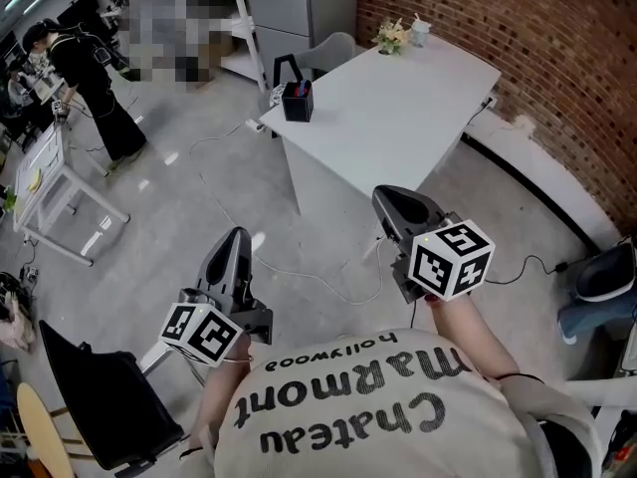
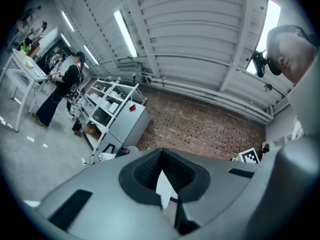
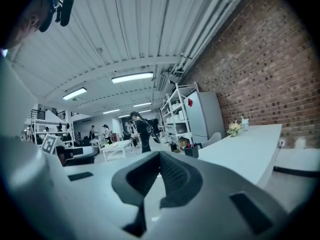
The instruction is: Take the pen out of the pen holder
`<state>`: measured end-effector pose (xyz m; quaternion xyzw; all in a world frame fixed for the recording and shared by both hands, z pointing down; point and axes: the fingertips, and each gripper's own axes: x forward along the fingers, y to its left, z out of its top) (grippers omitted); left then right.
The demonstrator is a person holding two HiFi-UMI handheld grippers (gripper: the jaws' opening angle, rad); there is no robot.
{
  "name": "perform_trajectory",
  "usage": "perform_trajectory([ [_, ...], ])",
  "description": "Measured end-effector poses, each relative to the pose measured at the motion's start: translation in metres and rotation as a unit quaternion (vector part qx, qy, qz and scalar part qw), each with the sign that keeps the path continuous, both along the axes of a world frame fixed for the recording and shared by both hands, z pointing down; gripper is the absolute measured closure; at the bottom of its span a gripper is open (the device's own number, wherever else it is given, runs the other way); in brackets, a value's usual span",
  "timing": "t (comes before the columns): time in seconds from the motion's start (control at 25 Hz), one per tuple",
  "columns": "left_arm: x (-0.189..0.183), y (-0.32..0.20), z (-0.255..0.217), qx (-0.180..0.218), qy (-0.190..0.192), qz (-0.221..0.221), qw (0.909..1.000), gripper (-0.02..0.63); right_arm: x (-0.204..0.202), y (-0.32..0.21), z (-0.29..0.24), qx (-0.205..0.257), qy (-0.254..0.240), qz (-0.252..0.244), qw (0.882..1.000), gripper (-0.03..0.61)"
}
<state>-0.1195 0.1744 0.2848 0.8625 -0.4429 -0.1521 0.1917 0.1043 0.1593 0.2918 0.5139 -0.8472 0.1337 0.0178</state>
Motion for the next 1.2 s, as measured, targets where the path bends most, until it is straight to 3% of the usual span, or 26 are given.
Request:
perform_trajectory([
  [0.32,0.035,-0.053,0.006,0.005,-0.002,-0.006,1.0,0.613,0.034,-0.051,0.006,0.003,0.001,-0.006,1.0,0.575],
  [0.64,0.06,-0.07,0.041,-0.035,-0.009,0.012,0.9993,0.613,0.06,-0.067,0.046,-0.04,-0.008,0.008,0.999,0.575],
  [0.88,0.05,-0.089,0.054,-0.053,-0.006,-0.008,0.9986,0.613,0.058,-0.085,0.066,-0.062,-0.016,0.002,0.998,0.575],
  [1.2,0.047,-0.146,0.065,-0.061,-0.011,0.007,0.9981,0.614,0.052,-0.137,0.081,-0.079,-0.018,0.012,0.997,0.575],
])
